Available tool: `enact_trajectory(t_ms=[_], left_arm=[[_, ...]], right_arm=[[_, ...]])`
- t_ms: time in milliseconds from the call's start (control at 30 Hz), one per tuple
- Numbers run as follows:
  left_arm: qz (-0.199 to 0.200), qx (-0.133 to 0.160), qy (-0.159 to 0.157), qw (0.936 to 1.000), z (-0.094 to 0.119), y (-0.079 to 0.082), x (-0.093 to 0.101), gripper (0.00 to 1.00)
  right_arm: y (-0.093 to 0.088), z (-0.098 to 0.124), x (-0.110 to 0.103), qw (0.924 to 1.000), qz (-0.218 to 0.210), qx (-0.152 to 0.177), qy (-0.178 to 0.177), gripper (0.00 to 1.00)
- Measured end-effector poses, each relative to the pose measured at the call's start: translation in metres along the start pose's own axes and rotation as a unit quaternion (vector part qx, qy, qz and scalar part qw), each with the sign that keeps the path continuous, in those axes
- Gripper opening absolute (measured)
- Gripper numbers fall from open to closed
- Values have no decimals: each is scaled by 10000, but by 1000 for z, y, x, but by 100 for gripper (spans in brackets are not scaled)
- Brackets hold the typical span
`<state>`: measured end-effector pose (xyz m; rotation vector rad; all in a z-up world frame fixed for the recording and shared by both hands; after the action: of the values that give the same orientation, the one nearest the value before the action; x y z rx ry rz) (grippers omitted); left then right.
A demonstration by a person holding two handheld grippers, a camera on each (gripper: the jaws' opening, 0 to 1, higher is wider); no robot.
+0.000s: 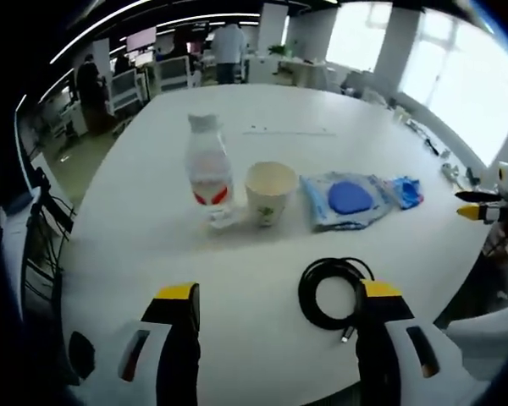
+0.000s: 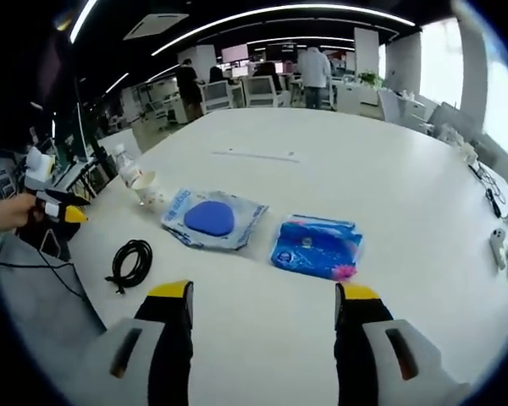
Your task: Arrange the tabletop items into an orderly group along one side of the table until the central work area is clear of visible clutter.
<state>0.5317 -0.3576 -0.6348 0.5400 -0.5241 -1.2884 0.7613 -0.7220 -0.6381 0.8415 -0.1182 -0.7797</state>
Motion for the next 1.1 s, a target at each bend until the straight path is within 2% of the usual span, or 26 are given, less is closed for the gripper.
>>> enact_trajectory(t_ms=[200, 333, 667, 867, 1100], left_arm=[[93, -77, -63, 9999, -8, -10, 4, 71], [109, -159, -99, 9998, -11, -17, 6, 71], [281, -306, -113, 9991, -20, -32, 4, 70], [340, -386, -123, 9986, -25, -40, 5, 69], [383, -454, -140, 9981, -31, -49, 5, 69]], right_arm=[[-6, -10, -20, 9998, 84, -115, 166, 65], [-8, -20, -22, 9996, 37, -171, 232, 64], [-19, -35, -46, 9982, 72, -390, 455, 62], [-26, -53, -54, 9966, 91, -544, 617, 62], [-31, -60, -67, 9953, 150, -637, 715, 61]])
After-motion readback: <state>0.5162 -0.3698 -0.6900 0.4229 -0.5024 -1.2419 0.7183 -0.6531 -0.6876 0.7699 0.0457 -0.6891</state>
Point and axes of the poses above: the point that each gripper's makers call its tool centre point, and the gripper's own axes: z roughly backward along the fingers, x roughly to its right, y roughly out of its top, the point moved 8 cm from there along z, roughly backward along the fingers, and after that the axes turned 7 degrees about -z, right-handed, at the moved point
